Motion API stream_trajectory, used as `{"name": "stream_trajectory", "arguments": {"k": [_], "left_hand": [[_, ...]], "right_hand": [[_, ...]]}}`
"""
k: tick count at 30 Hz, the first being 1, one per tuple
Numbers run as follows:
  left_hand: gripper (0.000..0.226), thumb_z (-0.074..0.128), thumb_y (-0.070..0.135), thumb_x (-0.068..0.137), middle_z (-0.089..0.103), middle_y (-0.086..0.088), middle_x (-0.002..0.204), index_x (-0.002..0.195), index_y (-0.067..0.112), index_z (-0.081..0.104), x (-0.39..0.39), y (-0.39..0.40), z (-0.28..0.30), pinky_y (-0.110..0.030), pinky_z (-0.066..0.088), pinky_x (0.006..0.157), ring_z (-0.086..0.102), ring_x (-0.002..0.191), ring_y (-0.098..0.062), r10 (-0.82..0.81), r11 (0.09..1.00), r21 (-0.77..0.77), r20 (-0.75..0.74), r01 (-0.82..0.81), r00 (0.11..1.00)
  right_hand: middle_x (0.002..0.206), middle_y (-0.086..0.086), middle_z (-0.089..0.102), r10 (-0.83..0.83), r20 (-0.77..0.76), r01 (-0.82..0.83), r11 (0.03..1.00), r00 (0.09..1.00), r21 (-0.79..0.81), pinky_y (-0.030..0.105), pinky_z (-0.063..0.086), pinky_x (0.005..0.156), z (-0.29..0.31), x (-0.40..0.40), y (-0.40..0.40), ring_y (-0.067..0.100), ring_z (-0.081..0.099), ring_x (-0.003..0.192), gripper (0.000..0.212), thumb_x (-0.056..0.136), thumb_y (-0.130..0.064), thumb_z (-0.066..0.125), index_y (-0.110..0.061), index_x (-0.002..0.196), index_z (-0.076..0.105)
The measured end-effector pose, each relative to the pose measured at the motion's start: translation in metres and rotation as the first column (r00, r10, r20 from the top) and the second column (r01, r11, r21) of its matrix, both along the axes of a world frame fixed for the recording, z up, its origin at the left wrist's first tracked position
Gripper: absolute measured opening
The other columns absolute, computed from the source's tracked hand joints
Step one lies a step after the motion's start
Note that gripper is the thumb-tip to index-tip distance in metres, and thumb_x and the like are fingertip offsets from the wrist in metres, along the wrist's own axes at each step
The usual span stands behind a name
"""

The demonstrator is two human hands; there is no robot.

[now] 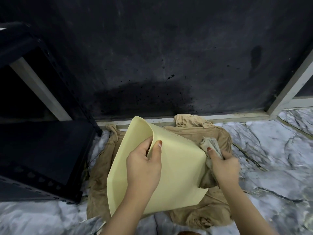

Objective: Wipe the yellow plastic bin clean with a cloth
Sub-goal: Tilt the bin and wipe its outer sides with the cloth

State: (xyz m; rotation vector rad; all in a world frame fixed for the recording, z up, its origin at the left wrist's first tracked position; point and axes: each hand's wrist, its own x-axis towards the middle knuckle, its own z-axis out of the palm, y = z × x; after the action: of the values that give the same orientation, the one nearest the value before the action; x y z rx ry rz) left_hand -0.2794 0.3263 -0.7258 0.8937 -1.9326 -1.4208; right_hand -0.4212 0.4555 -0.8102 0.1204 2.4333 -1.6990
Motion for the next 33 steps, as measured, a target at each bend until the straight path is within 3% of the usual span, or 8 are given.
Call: {"name": "stream_trajectory", "arguments": {"k": [6,10,13,18,22,26,30,33], "left_hand": [[0.021,0.052,0.026,0.091,0.06,-0.024,0.066,0.1,0.016,0.069,-0.001,0.006,0.003,-0.03,0.043,0.055,0.046,0.057,-0.018,-0.074,0.997,-0.013,-0.002,0.074,0.997],[0.017,0.053,0.024,0.091,0.064,-0.022,0.07,0.09,0.019,0.069,0.001,0.007,0.007,-0.032,0.043,0.055,0.047,0.056,-0.025,-0.074,0.997,-0.002,-0.016,0.074,0.997],[0.017,0.053,0.025,0.091,0.066,-0.024,0.077,0.09,0.023,0.07,0.002,0.007,0.01,-0.043,0.05,0.057,0.053,0.058,-0.035,-0.087,0.996,-0.008,0.003,0.087,0.996],[0.02,0.052,0.025,0.091,0.07,-0.01,0.071,0.096,0.02,0.071,0.007,0.0,0.008,-0.023,0.043,0.055,0.055,0.059,-0.013,-0.058,0.998,-0.002,0.004,0.058,0.998],[0.02,0.05,0.023,0.092,0.07,-0.012,0.076,0.088,0.02,0.07,0.01,0.002,0.011,-0.025,0.045,0.057,0.059,0.063,-0.018,-0.082,0.997,0.01,0.0,0.082,0.997],[0.023,0.049,0.021,0.093,0.074,0.011,0.093,0.106,0.024,0.068,0.009,0.002,0.014,-0.018,0.051,0.075,0.066,0.086,-0.002,-0.087,0.996,0.003,0.045,0.087,0.995],[0.041,0.046,0.024,0.094,0.059,0.015,0.13,0.135,0.027,0.049,0.008,0.003,0.019,-0.029,0.042,0.105,0.053,0.119,0.0,-0.119,0.991,-0.049,0.124,0.126,0.985],[0.04,0.05,0.022,0.093,0.062,0.017,0.113,0.133,0.029,0.048,0.003,0.003,0.027,-0.003,0.039,0.084,0.055,0.095,0.012,-0.116,0.993,0.021,0.118,0.114,0.986]], "right_hand": [[0.073,0.0,0.066,0.269,-0.225,-0.29,0.954,0.937,-0.069,0.02,0.043,0.057,0.063,0.044,-0.033,0.012,0.06,0.068,0.016,0.082,-0.028,0.064,-0.032,0.067,0.061],[0.064,-0.008,0.065,0.352,-0.211,-0.374,0.924,0.912,-0.075,0.008,0.04,0.05,0.079,0.048,-0.04,0.0,0.058,0.061,0.016,0.082,-0.031,0.065,-0.034,0.067,0.063],[0.055,-0.003,0.062,0.333,-0.16,-0.348,0.934,0.929,-0.079,0.014,0.037,0.043,0.072,0.042,-0.035,0.005,0.052,0.048,0.019,0.082,-0.032,0.065,-0.019,0.068,0.068],[0.05,-0.003,0.057,0.235,-0.067,-0.235,0.972,0.97,-0.006,0.025,0.037,0.045,0.046,0.023,-0.017,0.014,0.051,0.048,0.023,0.081,-0.032,0.065,-0.016,0.066,0.066],[0.04,-0.007,0.044,0.174,-0.042,-0.172,0.984,0.984,0.046,0.025,0.031,0.042,0.028,0.013,0.0,0.014,0.042,0.043,0.036,0.082,-0.031,0.065,-0.017,0.051,0.052],[0.039,-0.006,0.046,0.11,-0.016,-0.11,0.993,0.994,0.04,0.027,0.031,0.049,0.014,0.009,0.011,0.019,0.045,0.046,0.038,0.08,-0.031,0.067,-0.017,0.048,0.051],[0.049,0.002,0.053,0.107,-0.024,-0.106,0.993,0.994,0.059,0.03,0.037,0.054,0.006,0.008,0.019,0.022,0.051,0.053,0.028,0.081,-0.033,0.065,-0.019,0.058,0.058],[0.051,0.004,0.055,0.115,-0.047,-0.113,0.992,0.992,0.049,0.031,0.038,0.054,0.004,0.012,0.025,0.023,0.052,0.055,0.026,0.082,-0.032,0.064,-0.02,0.06,0.059]]}}
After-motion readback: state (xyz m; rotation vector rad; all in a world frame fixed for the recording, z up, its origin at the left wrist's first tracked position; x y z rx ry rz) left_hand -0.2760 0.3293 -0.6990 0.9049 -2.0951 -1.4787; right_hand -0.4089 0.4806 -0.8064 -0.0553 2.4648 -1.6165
